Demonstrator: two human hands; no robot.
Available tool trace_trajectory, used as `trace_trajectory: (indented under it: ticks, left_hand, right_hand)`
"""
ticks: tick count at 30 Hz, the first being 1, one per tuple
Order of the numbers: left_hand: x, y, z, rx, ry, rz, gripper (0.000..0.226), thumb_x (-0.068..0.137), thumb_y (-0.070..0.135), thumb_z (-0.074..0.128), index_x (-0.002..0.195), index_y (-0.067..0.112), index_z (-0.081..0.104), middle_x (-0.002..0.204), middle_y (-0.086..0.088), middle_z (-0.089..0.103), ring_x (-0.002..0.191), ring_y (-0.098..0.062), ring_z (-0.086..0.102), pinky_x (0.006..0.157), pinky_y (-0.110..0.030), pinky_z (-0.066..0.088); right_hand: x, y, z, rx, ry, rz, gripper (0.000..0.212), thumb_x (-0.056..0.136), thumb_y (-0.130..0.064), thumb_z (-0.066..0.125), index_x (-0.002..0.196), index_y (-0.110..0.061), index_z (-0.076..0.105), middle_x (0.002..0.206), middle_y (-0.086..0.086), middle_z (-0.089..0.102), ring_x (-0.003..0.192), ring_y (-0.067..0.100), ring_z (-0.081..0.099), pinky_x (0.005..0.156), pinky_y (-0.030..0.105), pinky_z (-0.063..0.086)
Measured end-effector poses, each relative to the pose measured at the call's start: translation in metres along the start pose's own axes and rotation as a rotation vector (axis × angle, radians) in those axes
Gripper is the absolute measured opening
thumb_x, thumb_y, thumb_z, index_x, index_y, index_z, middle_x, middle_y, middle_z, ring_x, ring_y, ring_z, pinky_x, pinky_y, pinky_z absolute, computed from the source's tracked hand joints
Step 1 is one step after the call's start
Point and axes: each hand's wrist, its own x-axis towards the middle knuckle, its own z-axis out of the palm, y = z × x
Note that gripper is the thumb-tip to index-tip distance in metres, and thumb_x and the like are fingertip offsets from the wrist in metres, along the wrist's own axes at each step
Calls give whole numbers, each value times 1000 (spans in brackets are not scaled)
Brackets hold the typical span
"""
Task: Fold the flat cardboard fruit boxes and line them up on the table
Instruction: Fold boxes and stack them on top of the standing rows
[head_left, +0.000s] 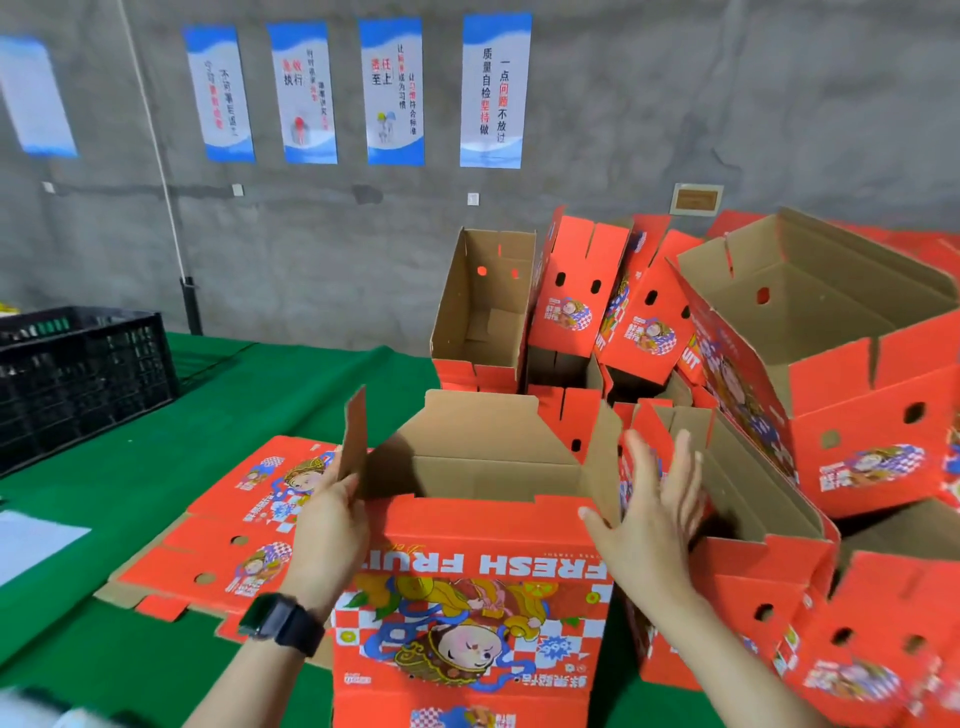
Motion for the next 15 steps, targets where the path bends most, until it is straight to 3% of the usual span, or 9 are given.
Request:
trace_trajectory:
  ticks: [2, 3, 5, 7, 9, 12, 15]
  left_hand:
    - [-1, -1, -6, -16, 21, 88, 43, 74, -18, 50, 111, -2, 66, 136, -9, 55, 107, -32, 60, 79, -32, 42]
    - [0, -3, -8, -34, 23, 135, 59, 69, -20, 52, 123, 1, 61, 137, -9, 54, 115, -29, 57, 88, -30, 42]
    - [4, -5, -12, -53, 3, 235, 89, 61, -24, 52, 143, 11, 41, 138, -8, 52, 125, -24, 49, 103, -29, 35]
    - [6, -7, -11, -76, -30, 257, 99, 64, -25, 50, 149, 19, 27, 131, -8, 55, 120, -25, 50, 98, -24, 35]
    - [10, -6, -10, -82, -75, 219, 95, 70, -22, 50, 150, 21, 24, 125, -8, 56, 116, -26, 51, 96, -28, 36]
    - [20, -7, -8, 68, -105, 252, 75, 73, -14, 58, 142, 13, 42, 121, -11, 54, 115, -30, 49, 97, -30, 34]
    - [29, -11, -11, 51, -207, 321, 45, 88, 22, 65, 131, 13, 55, 123, -3, 53, 116, -20, 49, 100, -33, 37]
  right_hand:
    - [0, 1, 1, 256, -42, 130, 109, 73, -10, 81, 153, -22, 8, 161, 2, -11, 148, 19, -3, 118, 37, 8]
    - [1, 2, 2, 361, -102, 188, 110, 75, -6, 79, 154, -21, 3, 162, 1, -4, 149, 18, 4, 119, 35, 12]
    - [3, 2, 6, 458, -207, 242, 97, 80, -1, 73, 153, -18, 12, 157, 1, 23, 144, 18, 24, 116, 37, 25]
    - [4, 3, 8, 434, -235, 178, 72, 83, 4, 66, 146, -15, 35, 139, -3, 47, 134, 18, 42, 107, 32, 36]
    - [3, 4, 9, 404, -247, 90, 52, 85, 9, 59, 132, -11, 52, 134, -3, 53, 128, 16, 48, 106, 30, 39]
    - [2, 6, 8, 379, -262, -11, 39, 85, 13, 54, 116, -11, 61, 131, -9, 55, 125, 10, 50, 107, 26, 37]
    - [4, 9, 7, 367, -263, -34, 38, 86, 12, 54, 115, -12, 61, 127, -14, 54, 123, 6, 49, 108, 27, 37]
